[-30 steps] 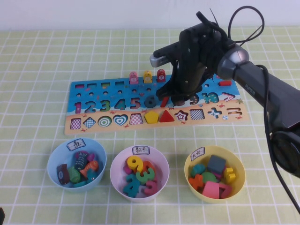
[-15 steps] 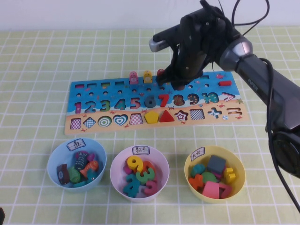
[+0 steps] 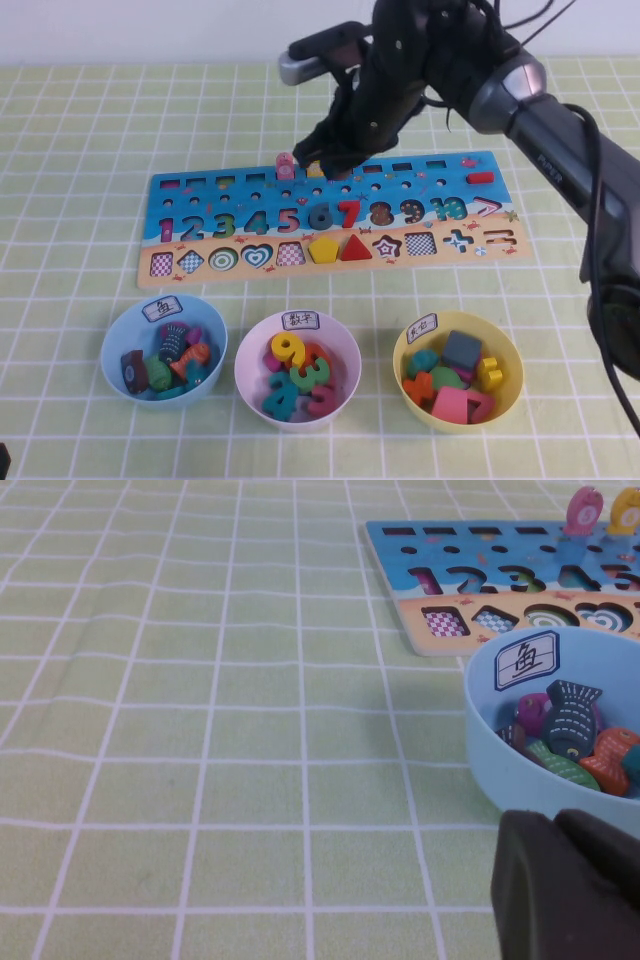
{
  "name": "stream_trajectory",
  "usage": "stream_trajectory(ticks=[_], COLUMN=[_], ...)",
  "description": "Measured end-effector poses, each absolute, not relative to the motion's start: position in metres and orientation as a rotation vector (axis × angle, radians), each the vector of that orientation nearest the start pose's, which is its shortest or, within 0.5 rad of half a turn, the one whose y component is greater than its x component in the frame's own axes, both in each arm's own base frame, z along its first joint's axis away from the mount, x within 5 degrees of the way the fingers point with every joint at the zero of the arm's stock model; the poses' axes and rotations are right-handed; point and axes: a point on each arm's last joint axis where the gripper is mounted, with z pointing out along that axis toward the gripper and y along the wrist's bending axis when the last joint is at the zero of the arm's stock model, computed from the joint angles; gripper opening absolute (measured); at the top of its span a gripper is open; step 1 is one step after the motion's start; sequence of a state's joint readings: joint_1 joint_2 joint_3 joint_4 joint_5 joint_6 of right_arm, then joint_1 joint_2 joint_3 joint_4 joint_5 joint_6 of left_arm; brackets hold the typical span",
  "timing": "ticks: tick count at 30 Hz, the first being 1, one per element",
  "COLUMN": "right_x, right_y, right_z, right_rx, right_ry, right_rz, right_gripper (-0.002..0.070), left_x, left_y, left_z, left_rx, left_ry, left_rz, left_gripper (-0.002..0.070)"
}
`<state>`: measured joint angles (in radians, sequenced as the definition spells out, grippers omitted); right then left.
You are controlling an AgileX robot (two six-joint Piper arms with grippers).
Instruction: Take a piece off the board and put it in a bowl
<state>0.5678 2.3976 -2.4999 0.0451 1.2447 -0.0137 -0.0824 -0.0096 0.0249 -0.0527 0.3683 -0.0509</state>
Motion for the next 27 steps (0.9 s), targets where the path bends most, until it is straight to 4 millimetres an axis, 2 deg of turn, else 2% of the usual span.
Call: stream_trajectory(ticks=[5,12,15,17,19,27], right_x=[0.4,0.329,0.292,0.276,0.27,0.274], right_y=[0.295,0.293,0.298,0.305,0.309,0.324], right_z=[0.295,0.291,0.29,0.287,0.281,0.245], right_rx=[-0.882,-1.089,-1.211,-1.291,-1.325,-1.367], right_ry=[2.529,2.614,2.605,2.584,2.586,2.645], right_rz=[0.224,0.118,0.084,0.064,0.058,0.116], right_gripper=[0.0226,0.0226,0.0226,0.0226,0.0226,0.0226], left_x=[0.052,0.052,0.052,0.052,0.052,0.052], left_y=[-0.006,-0.006,-0.006,-0.006,-0.006,-0.006], left_z=[0.172,0.172,0.172,0.172,0.172,0.172], left_rx=[-0.003,-0.003,-0.003,-0.003,-0.003,-0.003], left_ry=[1.869,1.869,1.869,1.869,1.869,1.869], left_rz=[-0.144,-0.144,-0.144,-0.144,-0.144,-0.144], left_gripper=[-0.0005,-0.0005,-0.0005,-0.0005,-0.0005,-0.0005])
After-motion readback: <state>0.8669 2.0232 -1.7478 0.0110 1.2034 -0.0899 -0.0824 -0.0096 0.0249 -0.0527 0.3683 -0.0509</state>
